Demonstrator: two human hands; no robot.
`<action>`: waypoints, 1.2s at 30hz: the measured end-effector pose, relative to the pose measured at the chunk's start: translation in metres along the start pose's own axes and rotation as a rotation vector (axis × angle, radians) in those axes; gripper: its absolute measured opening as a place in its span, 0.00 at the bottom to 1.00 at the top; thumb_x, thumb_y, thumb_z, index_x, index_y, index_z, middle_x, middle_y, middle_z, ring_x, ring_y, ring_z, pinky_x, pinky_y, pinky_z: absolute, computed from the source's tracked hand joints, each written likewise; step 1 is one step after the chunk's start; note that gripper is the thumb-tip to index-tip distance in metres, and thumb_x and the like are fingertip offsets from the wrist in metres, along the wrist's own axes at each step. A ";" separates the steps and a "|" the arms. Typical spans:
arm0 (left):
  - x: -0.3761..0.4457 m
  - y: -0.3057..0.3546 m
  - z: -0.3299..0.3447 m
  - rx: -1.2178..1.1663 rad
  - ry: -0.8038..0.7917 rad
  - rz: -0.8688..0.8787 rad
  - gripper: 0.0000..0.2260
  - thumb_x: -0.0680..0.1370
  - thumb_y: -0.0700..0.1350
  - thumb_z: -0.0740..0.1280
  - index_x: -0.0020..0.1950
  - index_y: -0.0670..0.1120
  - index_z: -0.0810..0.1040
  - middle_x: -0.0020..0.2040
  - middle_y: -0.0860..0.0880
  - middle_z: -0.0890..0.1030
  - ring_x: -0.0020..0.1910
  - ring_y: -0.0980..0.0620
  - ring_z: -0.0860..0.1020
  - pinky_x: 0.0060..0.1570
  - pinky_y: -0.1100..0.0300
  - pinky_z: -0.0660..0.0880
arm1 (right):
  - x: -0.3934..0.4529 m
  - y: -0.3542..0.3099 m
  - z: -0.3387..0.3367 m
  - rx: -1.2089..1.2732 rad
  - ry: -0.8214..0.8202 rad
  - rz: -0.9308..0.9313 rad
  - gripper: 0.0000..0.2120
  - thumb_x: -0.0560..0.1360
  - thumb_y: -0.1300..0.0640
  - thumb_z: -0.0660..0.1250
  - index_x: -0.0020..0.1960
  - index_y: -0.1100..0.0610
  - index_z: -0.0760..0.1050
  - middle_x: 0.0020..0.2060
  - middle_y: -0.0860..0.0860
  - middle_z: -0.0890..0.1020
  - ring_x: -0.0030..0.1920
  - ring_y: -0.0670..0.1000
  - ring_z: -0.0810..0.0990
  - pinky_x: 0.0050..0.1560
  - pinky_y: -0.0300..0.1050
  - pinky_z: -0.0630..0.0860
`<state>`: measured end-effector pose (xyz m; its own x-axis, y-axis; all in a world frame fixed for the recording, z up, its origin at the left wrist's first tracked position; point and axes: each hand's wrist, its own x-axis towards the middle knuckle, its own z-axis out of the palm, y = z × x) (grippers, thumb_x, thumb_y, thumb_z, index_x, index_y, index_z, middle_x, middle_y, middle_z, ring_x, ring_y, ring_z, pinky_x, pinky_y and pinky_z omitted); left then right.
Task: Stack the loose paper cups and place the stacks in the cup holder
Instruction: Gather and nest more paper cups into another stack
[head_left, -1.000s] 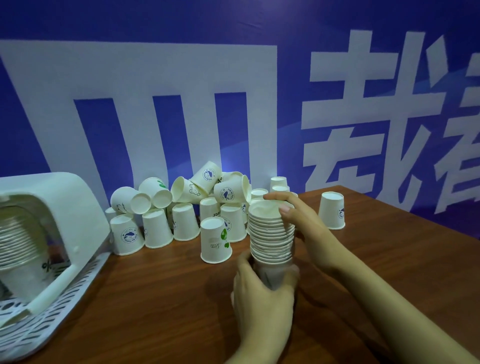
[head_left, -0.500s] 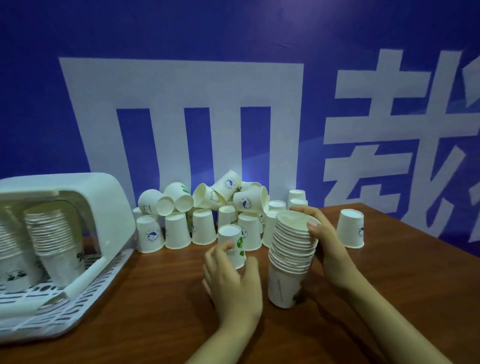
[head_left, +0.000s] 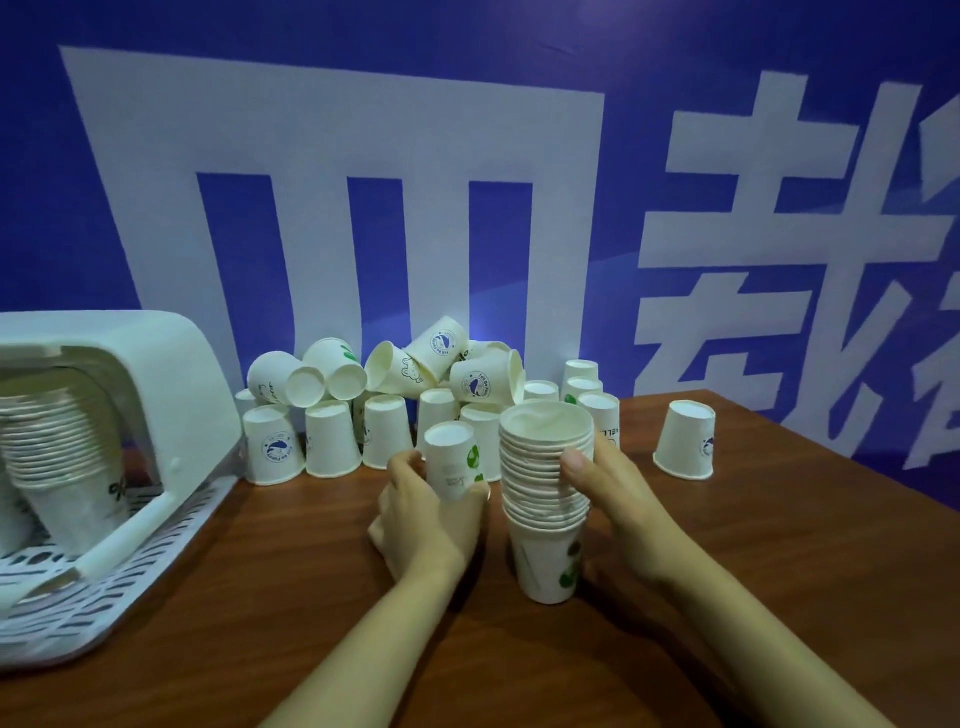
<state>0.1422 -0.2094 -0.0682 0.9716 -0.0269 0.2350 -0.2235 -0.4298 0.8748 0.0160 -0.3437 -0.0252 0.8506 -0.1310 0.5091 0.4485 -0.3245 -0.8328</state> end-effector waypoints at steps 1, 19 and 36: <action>-0.001 0.001 -0.001 -0.037 0.010 0.021 0.34 0.69 0.58 0.77 0.71 0.51 0.69 0.68 0.49 0.78 0.71 0.45 0.73 0.70 0.46 0.63 | 0.000 0.001 0.000 0.010 0.002 -0.004 0.21 0.81 0.54 0.58 0.72 0.58 0.72 0.65 0.46 0.82 0.66 0.46 0.80 0.61 0.34 0.74; 0.017 0.090 -0.084 -0.489 -0.318 0.173 0.28 0.62 0.53 0.70 0.62 0.51 0.72 0.52 0.49 0.77 0.50 0.47 0.78 0.40 0.55 0.73 | -0.001 -0.003 0.004 -0.019 0.016 0.017 0.20 0.80 0.51 0.61 0.71 0.55 0.74 0.63 0.45 0.83 0.65 0.45 0.80 0.59 0.32 0.74; -0.015 0.135 -0.109 -0.214 -0.317 0.451 0.30 0.58 0.62 0.79 0.57 0.58 0.77 0.53 0.56 0.82 0.50 0.57 0.82 0.47 0.56 0.82 | -0.002 -0.009 0.014 -0.055 -0.029 0.019 0.25 0.79 0.44 0.65 0.74 0.52 0.72 0.68 0.48 0.80 0.70 0.49 0.77 0.72 0.56 0.72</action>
<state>0.0891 -0.1687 0.0922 0.7450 -0.4475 0.4947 -0.5990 -0.1225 0.7914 0.0139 -0.3271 -0.0221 0.8669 -0.1105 0.4860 0.4170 -0.3734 -0.8287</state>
